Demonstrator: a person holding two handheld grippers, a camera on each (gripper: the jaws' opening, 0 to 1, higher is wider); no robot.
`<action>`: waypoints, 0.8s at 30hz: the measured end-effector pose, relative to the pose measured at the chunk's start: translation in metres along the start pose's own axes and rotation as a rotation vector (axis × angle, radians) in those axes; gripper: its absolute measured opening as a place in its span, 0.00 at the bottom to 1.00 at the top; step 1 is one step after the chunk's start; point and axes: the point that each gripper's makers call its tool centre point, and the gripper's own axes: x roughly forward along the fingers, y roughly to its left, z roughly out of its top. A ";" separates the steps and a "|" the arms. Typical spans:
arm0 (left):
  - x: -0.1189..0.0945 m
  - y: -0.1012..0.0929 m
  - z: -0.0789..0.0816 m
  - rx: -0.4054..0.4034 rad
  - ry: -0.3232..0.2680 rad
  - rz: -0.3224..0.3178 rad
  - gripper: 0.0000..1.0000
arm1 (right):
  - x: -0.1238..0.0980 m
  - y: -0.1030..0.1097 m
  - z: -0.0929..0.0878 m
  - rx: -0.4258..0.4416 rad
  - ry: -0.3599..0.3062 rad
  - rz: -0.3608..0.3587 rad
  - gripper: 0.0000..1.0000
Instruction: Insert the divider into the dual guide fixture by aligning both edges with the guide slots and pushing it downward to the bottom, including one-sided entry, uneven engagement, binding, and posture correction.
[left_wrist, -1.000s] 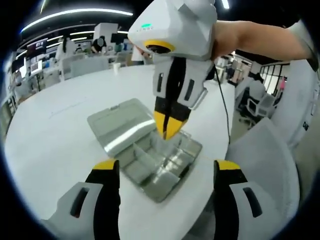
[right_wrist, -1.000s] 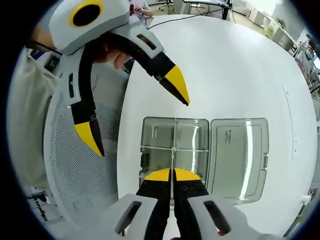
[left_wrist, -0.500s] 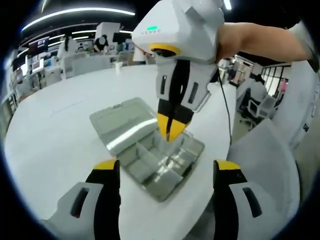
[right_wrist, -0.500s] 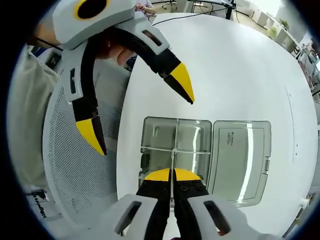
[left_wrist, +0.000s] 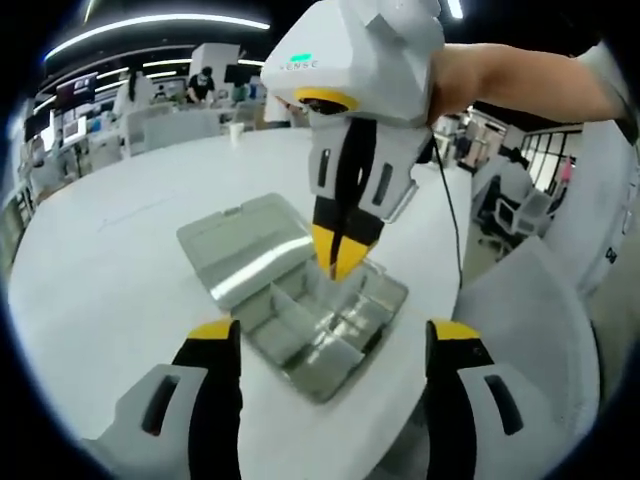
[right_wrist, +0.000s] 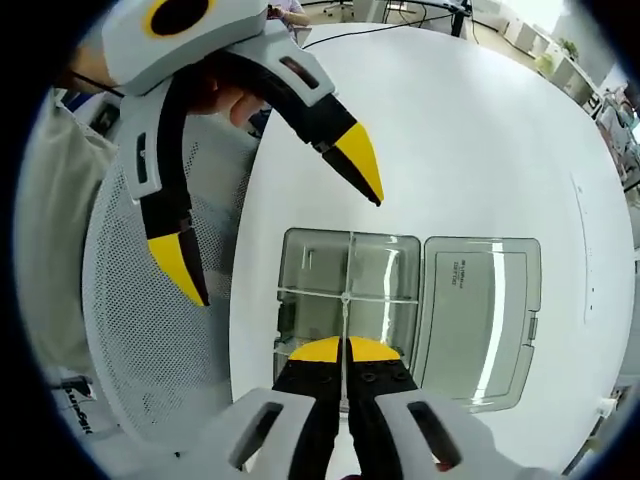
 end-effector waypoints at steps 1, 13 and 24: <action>0.000 0.000 0.000 -0.001 -0.001 0.000 0.74 | 0.000 -0.001 0.000 -0.005 0.002 -0.002 0.00; 0.000 0.002 -0.001 -0.008 0.003 0.007 0.74 | 0.004 -0.001 0.000 -0.014 0.015 -0.008 0.00; -0.001 0.003 -0.001 -0.008 0.005 0.012 0.73 | 0.006 -0.001 -0.003 0.022 0.005 -0.012 0.00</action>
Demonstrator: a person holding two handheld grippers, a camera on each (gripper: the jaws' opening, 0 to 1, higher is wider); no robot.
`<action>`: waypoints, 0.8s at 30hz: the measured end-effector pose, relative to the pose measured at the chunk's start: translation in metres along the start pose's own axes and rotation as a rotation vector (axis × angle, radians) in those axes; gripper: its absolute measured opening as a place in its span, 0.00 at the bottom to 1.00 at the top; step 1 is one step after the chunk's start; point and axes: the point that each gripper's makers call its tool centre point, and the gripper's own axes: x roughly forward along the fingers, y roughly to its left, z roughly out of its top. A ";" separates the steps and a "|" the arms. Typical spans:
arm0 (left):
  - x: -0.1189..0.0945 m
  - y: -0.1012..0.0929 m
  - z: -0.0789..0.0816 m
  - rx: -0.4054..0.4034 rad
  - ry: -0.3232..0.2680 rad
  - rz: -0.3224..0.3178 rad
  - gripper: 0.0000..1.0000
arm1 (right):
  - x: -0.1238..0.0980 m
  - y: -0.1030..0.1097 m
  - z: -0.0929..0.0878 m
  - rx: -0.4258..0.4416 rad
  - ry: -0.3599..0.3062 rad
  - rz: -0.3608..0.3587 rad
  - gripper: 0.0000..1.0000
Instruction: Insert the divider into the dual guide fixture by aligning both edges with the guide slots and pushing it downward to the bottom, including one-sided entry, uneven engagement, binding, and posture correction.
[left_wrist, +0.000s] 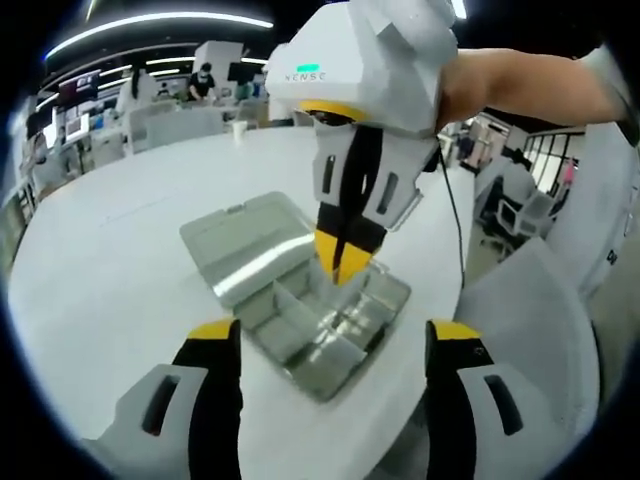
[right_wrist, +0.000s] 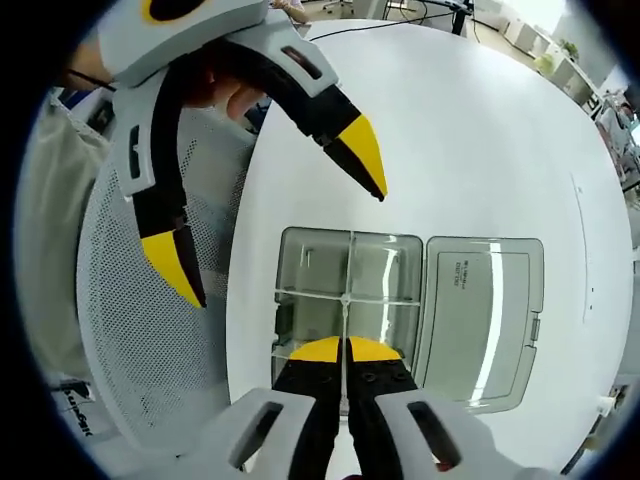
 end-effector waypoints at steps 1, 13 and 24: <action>0.000 0.000 0.000 0.000 0.001 0.001 0.73 | 0.000 0.000 0.000 -0.007 -0.001 -0.001 0.00; 0.000 0.001 0.002 0.001 0.002 0.005 0.73 | 0.007 0.000 -0.001 0.012 -0.002 -0.012 0.00; -0.001 0.002 0.002 0.002 0.004 0.009 0.73 | 0.013 0.000 -0.001 0.025 -0.006 -0.011 0.00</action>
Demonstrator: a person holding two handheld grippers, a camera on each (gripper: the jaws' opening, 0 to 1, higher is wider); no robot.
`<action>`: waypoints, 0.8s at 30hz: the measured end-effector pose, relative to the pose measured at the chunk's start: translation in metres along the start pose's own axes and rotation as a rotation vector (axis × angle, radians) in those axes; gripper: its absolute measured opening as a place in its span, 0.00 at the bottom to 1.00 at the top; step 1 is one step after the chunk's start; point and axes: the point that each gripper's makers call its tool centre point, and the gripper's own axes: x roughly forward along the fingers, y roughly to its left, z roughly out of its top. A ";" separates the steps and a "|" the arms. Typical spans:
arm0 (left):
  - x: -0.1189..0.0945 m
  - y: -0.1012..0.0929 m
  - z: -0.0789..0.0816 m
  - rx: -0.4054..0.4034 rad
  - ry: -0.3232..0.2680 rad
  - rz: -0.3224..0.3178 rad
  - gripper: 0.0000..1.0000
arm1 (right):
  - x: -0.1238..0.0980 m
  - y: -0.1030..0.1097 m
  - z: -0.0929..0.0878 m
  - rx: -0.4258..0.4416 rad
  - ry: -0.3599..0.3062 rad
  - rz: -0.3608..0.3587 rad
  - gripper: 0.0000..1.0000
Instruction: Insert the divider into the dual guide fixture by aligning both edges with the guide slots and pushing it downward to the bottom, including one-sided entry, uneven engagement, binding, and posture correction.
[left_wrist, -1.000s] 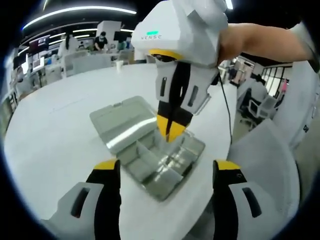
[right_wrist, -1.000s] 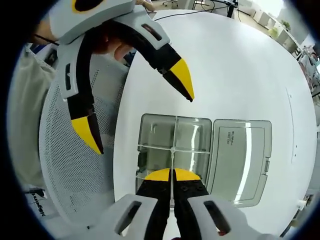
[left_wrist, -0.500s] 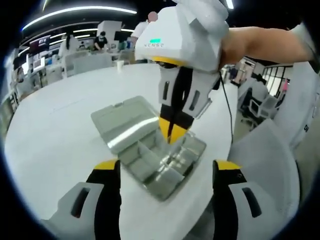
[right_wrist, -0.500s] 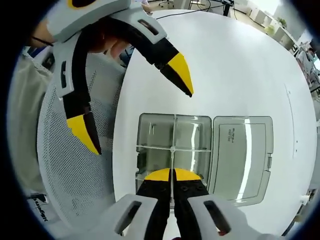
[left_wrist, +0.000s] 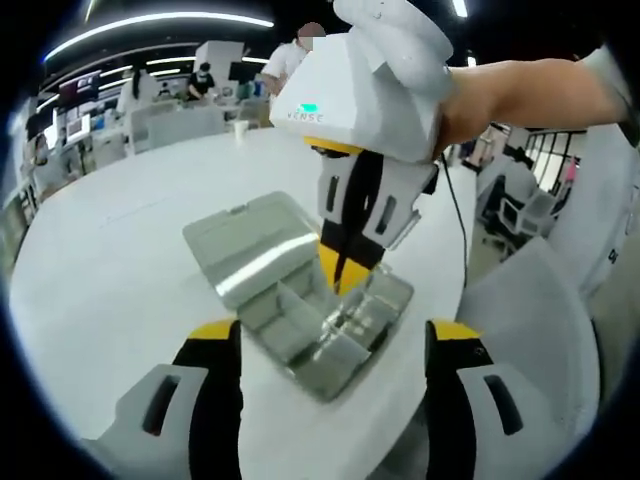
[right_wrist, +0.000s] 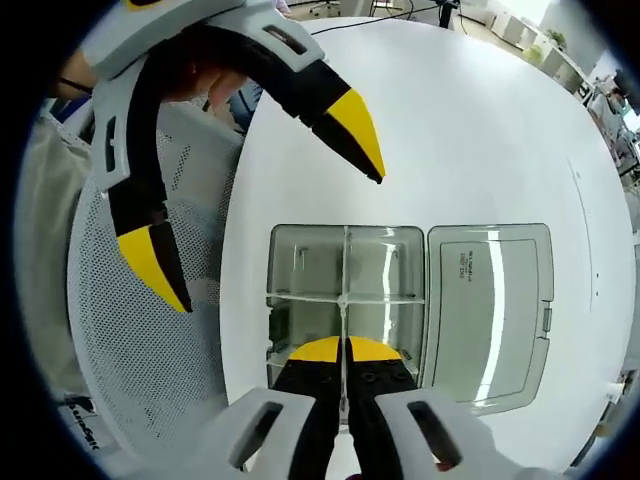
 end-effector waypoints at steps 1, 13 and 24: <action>0.000 0.000 0.000 -0.001 -0.001 0.000 0.73 | 0.000 0.000 0.000 0.000 0.000 -0.001 0.00; -0.003 0.001 -0.002 -0.007 -0.002 0.008 0.73 | 0.018 0.000 -0.003 0.003 -0.003 0.003 0.00; -0.003 0.001 -0.002 -0.011 -0.006 0.015 0.73 | 0.029 0.000 -0.005 -0.002 -0.004 0.001 0.00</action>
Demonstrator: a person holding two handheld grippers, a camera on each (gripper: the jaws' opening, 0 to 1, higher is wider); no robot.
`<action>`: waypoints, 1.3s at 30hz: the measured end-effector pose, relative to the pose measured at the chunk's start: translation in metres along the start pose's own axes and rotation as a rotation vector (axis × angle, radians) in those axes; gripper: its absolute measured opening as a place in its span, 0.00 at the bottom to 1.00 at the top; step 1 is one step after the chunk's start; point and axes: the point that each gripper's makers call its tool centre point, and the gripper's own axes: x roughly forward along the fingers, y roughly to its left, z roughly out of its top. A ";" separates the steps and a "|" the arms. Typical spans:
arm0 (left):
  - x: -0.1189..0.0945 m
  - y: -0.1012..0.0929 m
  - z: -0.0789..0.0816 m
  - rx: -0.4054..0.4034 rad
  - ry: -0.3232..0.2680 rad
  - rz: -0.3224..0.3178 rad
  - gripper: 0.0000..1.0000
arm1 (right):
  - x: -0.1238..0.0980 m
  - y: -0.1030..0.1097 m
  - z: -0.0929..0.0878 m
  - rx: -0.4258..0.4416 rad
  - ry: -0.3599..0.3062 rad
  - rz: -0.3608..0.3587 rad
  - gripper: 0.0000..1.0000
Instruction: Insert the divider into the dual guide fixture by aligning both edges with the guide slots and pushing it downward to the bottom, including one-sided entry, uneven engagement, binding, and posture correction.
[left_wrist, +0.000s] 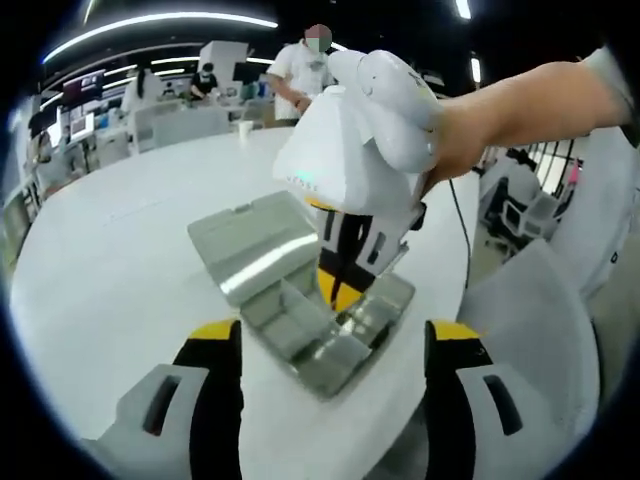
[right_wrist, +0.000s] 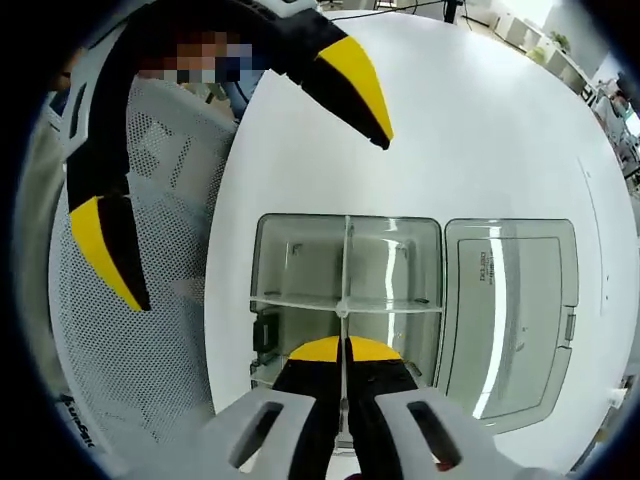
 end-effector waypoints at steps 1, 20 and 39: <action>0.000 0.000 0.000 -0.002 -0.001 0.001 0.73 | 0.000 0.000 0.000 -0.002 -0.001 0.000 0.00; -0.002 0.003 0.000 -0.005 -0.002 0.008 0.72 | -0.017 0.001 0.005 -0.028 0.001 -0.001 0.00; -0.001 0.005 0.003 0.003 -0.002 0.005 0.72 | -0.036 -0.001 0.009 0.013 0.022 0.002 0.00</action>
